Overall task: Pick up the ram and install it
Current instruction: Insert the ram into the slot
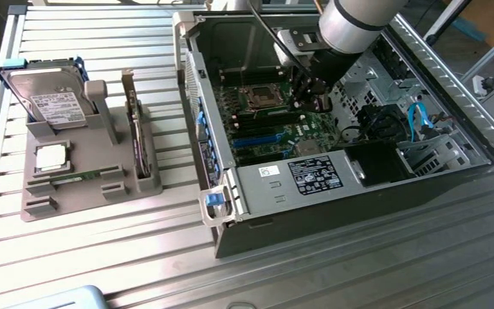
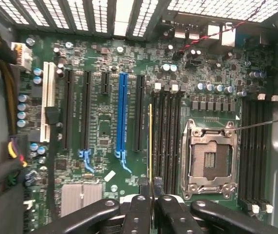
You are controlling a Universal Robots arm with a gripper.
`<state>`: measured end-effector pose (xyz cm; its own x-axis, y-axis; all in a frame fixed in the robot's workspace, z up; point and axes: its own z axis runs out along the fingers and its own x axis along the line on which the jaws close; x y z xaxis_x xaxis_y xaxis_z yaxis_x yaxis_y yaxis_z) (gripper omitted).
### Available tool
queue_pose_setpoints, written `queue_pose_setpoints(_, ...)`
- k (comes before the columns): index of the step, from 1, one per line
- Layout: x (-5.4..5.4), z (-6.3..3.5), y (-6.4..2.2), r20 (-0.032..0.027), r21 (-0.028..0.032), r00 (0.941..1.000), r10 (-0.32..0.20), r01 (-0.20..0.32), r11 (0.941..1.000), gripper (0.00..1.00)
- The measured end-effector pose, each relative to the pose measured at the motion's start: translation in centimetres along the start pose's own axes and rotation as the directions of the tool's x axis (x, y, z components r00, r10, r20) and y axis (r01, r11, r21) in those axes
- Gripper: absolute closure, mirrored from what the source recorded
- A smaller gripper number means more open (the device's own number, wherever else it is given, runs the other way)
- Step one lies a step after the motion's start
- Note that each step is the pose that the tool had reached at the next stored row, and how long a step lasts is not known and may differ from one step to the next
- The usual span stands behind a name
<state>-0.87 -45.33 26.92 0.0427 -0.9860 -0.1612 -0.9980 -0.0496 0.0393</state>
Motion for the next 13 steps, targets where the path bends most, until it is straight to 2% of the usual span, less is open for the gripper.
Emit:
queue_pose_setpoints(2, -0.1, 0.45, -0.03, 0.0054, -0.0004, 1.0000, -0.004, 0.004, 1.0000, 0.88)
queue_pose_setpoints(4, -0.2, 0.85, -0.05, 0.0085, -0.0006, 0.9999, -0.007, 0.007, 1.0000, 0.88)
queue_pose_setpoints(6, -0.3, 1.57, -0.08, 0.0153, -0.0011, 0.9998, -0.013, 0.013, 0.9999, 0.88)
queue_pose_setpoints(10, -0.4, 2.44, -0.11, 0.0219, -0.0016, 0.9996, -0.018, 0.018, 0.9998, 0.88)
queue_pose_setpoints(13, -0.5, 3.35, -0.15, 0.0301, -0.0021, 0.9992, -0.025, 0.025, 0.9997, 0.88)
